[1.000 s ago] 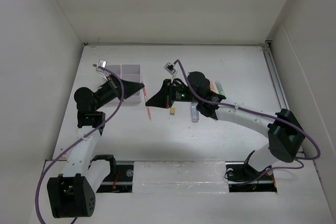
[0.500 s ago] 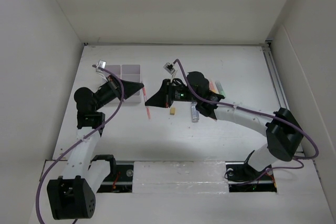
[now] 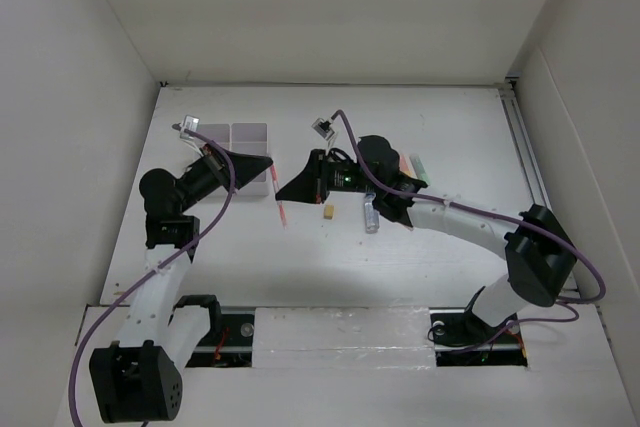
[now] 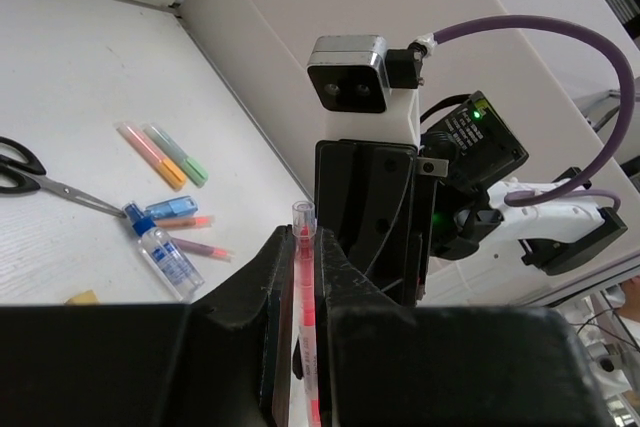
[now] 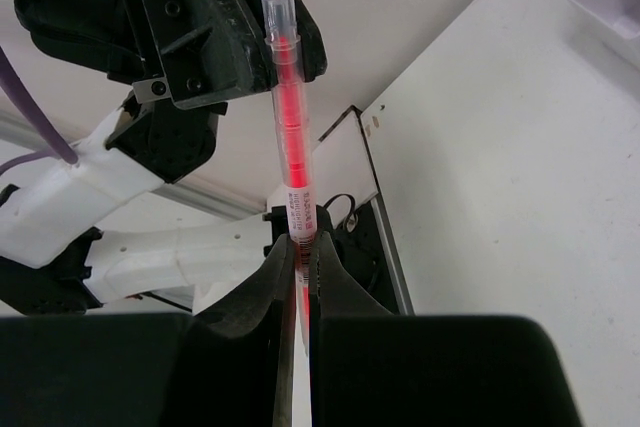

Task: Sort the stationery into containers
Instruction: Cap the pen

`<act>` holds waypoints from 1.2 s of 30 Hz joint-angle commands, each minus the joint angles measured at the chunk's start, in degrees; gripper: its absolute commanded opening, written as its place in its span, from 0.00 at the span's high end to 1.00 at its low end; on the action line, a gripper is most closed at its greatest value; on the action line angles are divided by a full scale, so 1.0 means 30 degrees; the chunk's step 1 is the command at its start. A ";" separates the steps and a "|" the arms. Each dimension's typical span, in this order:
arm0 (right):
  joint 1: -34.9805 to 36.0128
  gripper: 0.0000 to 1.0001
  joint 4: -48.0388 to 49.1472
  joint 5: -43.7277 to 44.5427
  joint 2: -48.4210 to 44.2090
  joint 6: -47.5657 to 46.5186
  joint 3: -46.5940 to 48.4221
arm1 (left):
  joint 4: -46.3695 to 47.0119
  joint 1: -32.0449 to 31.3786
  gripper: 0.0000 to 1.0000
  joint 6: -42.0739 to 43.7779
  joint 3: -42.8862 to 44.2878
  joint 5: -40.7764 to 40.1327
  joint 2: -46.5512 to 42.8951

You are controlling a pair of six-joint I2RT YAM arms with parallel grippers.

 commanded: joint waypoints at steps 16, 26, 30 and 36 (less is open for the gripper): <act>-0.1192 1.00 0.4752 0.2750 0.0627 0.0974 0.1752 | -0.0941 -0.0281 1.00 0.0559 -0.0767 0.3524 -0.0766; -0.0841 1.00 0.5162 0.1930 0.0979 0.0974 0.1754 | -0.1587 -0.0281 1.00 0.1028 -0.0183 0.3349 -0.0766; -0.0665 1.00 0.5336 0.1754 0.1155 0.0974 0.1754 | -0.1587 -0.0281 1.00 0.1028 -0.0181 0.3349 -0.0766; -0.0313 1.00 0.5514 0.1579 0.1507 0.0974 0.2106 | -0.1587 -0.0281 1.00 0.1028 -0.0181 0.3349 -0.0766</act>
